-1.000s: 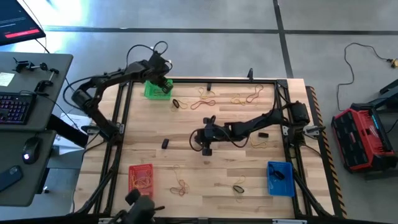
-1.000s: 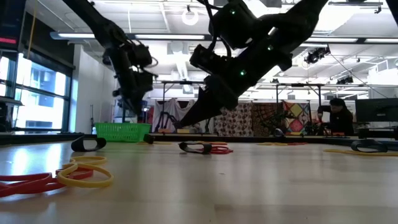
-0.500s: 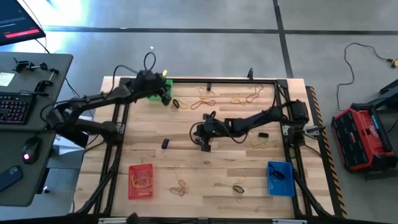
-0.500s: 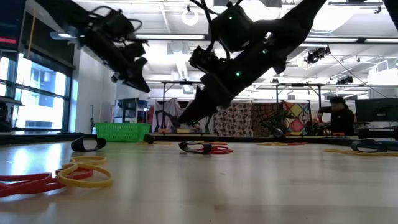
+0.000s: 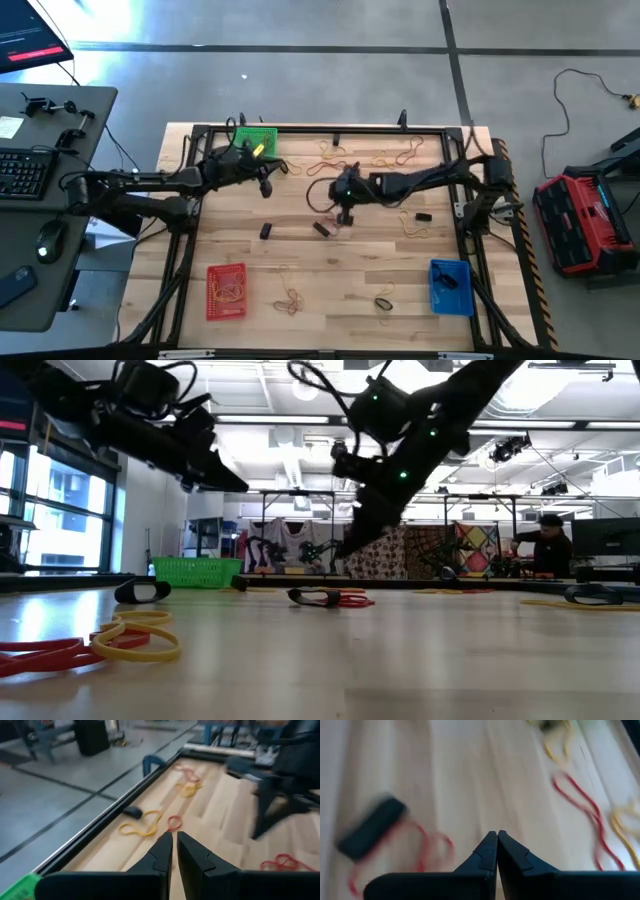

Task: Sort rubber bands into baskets
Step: Put the yellow rubber band into the red bin

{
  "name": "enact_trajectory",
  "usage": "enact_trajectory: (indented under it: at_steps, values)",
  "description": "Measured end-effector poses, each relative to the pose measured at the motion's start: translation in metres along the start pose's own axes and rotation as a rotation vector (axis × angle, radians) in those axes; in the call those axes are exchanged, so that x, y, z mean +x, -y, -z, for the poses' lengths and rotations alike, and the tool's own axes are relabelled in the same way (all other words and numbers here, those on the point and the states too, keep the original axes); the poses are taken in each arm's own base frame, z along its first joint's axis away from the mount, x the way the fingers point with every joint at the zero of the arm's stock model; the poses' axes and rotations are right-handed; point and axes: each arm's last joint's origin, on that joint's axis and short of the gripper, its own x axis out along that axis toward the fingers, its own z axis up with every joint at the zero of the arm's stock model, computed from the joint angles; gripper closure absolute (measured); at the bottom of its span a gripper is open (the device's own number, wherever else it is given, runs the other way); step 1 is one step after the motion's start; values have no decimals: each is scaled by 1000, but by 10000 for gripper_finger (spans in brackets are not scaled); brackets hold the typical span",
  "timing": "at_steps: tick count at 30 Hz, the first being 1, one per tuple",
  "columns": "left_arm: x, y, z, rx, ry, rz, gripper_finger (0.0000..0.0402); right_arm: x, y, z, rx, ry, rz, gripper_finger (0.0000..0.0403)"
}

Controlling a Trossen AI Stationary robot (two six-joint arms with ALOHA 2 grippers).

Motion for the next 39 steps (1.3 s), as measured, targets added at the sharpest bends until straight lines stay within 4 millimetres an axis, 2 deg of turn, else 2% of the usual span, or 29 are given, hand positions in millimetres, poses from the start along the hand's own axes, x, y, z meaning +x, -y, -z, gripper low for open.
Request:
enact_trajectory:
  at_steps: [5, 14, 21, 24, 29, 39]
  values:
    - [-4, 9, 6, -5, 75, 35, 385, -14, 31, 16, 53, -169, 34, 403]
    - [-6, 20, 10, 1, 87, 86, 385, -19, 87, 51, 192, -435, 228, 399]
    - [-7, 26, 10, 22, 88, 115, 385, -23, 120, 69, 261, -513, 255, 351]
    - [-8, 28, 11, 25, 88, 123, 385, -23, 132, 72, 303, -487, 245, 324]
    - [-8, 29, 10, 27, 90, 125, 385, -19, 146, 66, 368, -319, 128, 293]
    - [-8, 29, 10, 27, 90, 122, 385, 15, 151, 57, 307, -97, 79, 288]
